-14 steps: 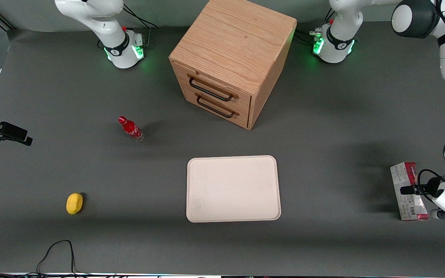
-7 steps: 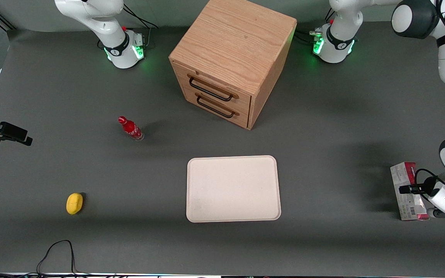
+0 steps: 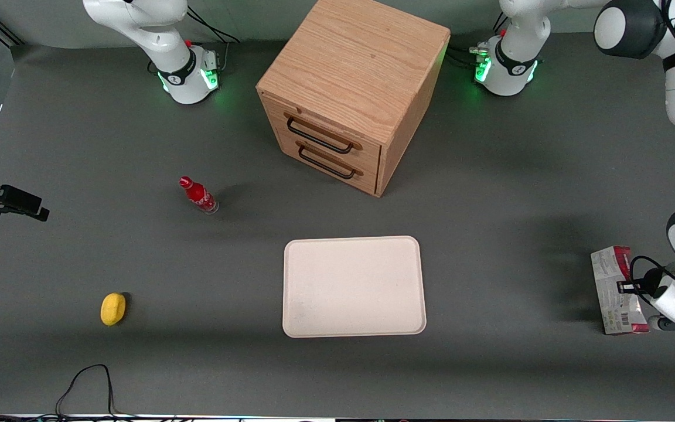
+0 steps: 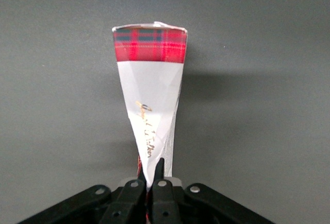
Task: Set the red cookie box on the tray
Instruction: 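Close the left gripper on the cookie box's red end, then lift the cookie box upright with the left gripper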
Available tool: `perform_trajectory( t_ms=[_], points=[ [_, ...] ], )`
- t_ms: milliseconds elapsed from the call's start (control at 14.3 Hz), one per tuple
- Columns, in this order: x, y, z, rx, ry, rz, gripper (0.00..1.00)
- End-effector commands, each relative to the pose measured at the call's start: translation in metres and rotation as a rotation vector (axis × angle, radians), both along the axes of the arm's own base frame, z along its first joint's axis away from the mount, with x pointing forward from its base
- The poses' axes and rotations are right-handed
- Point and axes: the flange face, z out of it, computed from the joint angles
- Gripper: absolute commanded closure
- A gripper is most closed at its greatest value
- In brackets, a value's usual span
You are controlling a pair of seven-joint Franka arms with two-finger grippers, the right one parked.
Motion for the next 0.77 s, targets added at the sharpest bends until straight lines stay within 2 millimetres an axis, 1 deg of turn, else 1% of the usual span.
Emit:
perform_trajectory(
  t_ms=[0,70,140,210,419,489,629,699],
  points=[
    [0.001,-0.004,0.019,0.015,-0.012,-0.015,1.00],
    [0.000,-0.002,0.031,0.019,-0.015,-0.014,1.00],
    [0.000,0.002,0.050,0.020,-0.018,-0.009,1.00],
    [0.002,0.002,0.074,0.022,-0.011,-0.009,1.00],
    [-0.003,0.006,0.167,0.032,0.020,-0.004,1.00],
    [-0.006,0.006,0.193,0.026,0.029,-0.002,1.00],
    [-0.019,0.004,0.246,0.025,0.048,-0.002,1.00],
    [-0.027,0.003,0.265,0.024,0.054,0.002,1.00]
  ],
)
